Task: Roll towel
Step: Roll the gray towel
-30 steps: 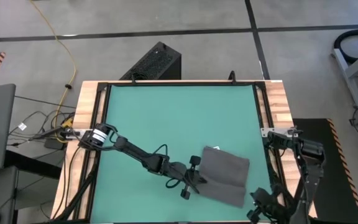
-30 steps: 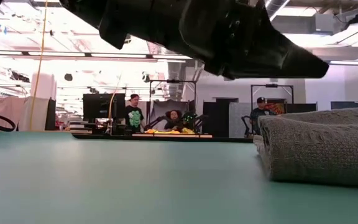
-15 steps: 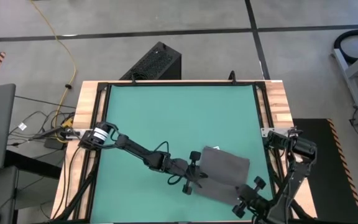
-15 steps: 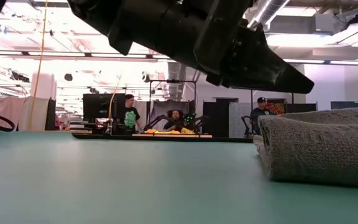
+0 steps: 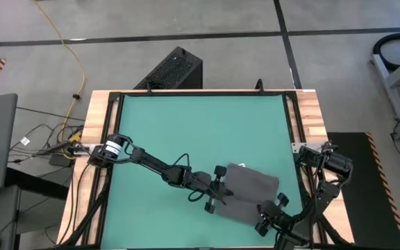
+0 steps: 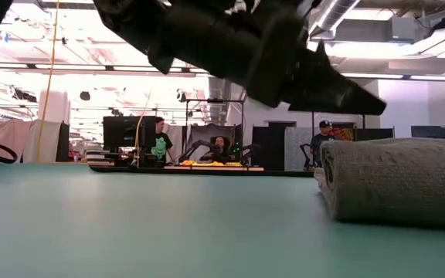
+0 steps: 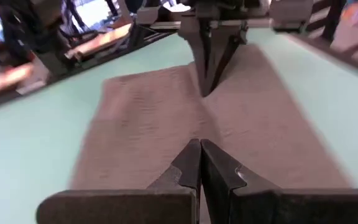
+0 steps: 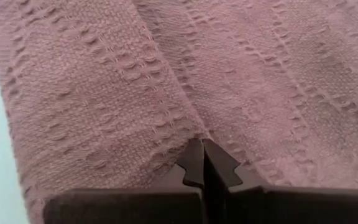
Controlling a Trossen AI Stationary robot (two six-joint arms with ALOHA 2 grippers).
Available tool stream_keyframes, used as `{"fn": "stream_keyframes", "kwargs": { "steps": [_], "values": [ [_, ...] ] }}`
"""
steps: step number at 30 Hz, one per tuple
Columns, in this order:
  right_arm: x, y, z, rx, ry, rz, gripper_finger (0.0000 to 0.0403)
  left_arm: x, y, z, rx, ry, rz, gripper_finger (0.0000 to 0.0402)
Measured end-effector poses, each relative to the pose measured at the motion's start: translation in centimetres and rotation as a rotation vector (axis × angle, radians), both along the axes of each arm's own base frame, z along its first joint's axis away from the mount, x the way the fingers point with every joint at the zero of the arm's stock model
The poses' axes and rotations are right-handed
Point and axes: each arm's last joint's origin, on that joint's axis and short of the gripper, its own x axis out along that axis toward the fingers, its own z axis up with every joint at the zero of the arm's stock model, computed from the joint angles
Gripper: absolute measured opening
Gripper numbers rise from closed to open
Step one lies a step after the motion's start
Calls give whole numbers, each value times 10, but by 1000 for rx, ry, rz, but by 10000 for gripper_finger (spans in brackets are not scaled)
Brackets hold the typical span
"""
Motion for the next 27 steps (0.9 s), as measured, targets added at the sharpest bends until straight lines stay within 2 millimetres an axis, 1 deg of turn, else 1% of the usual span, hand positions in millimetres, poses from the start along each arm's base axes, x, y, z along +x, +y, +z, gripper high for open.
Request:
{"fn": "stream_keyframes", "kwargs": {
  "steps": [2,4,8,11,13,15,17,20,23,25,27],
  "values": [
    [0,-2,-2,0,1,-3,16,3,11,0,90,-14,-5,0],
    [2,-3,-2,-2,3,-4,16,7,28,0,147,-21,5,0],
    [2,-2,-2,4,1,-4,16,12,66,-3,62,29,-24,0],
    [3,-2,-2,10,2,-4,16,12,86,-8,55,86,64,0],
    [2,-2,-2,11,1,-3,16,12,89,-8,31,91,68,0],
    [3,-2,-2,12,2,-4,16,12,84,-8,24,89,36,0],
    [3,-1,-2,13,2,-4,16,11,78,-8,52,91,27,0],
    [3,-1,-2,14,2,-4,16,10,73,-10,87,109,39,0],
    [4,-2,-2,16,2,-8,16,10,76,-11,106,115,92,0],
    [4,-2,-2,19,3,-10,16,13,78,-18,110,119,105,0],
    [5,-2,-3,21,2,-9,16,12,78,-29,118,179,106,0]
  ]
}}
